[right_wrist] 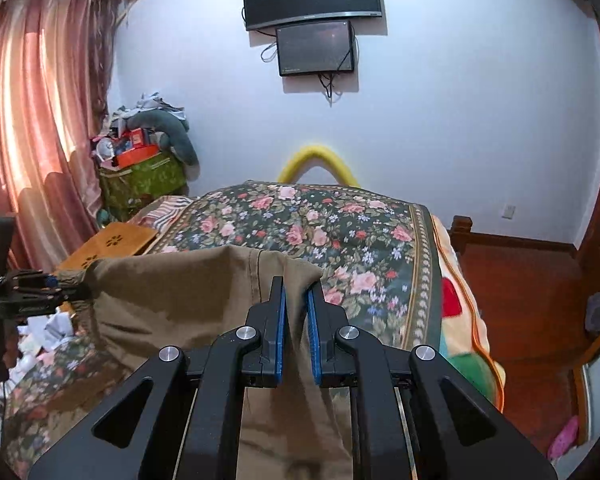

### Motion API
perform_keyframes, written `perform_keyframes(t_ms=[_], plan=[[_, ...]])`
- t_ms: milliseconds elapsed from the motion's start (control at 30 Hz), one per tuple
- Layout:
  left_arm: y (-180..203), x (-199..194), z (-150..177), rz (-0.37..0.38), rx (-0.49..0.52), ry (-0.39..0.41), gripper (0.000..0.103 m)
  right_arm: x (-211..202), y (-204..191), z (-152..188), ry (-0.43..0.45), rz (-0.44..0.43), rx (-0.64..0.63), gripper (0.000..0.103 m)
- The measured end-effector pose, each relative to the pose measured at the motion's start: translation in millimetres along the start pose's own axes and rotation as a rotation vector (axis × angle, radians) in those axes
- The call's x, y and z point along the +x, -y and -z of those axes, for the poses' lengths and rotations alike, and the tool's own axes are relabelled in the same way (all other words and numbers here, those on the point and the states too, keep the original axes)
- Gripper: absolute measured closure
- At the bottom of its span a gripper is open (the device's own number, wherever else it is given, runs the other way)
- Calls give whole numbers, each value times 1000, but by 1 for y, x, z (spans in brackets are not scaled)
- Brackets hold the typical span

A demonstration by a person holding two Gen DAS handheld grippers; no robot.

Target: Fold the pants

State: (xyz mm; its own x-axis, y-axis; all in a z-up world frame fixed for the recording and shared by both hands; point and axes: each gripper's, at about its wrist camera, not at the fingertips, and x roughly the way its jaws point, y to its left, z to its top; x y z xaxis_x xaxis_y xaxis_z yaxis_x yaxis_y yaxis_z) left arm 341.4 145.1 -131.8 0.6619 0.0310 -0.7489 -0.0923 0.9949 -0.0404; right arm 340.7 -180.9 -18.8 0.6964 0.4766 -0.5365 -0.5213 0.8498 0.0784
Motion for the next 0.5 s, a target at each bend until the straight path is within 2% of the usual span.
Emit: perform_keyframes(t_ms=[300, 500], plan=[[10, -36, 43, 5, 61, 1, 62, -55, -23, 45, -3, 9, -17, 94], [15, -53, 80, -36, 111, -15, 62, -79, -37, 76, -35, 12, -25, 94]])
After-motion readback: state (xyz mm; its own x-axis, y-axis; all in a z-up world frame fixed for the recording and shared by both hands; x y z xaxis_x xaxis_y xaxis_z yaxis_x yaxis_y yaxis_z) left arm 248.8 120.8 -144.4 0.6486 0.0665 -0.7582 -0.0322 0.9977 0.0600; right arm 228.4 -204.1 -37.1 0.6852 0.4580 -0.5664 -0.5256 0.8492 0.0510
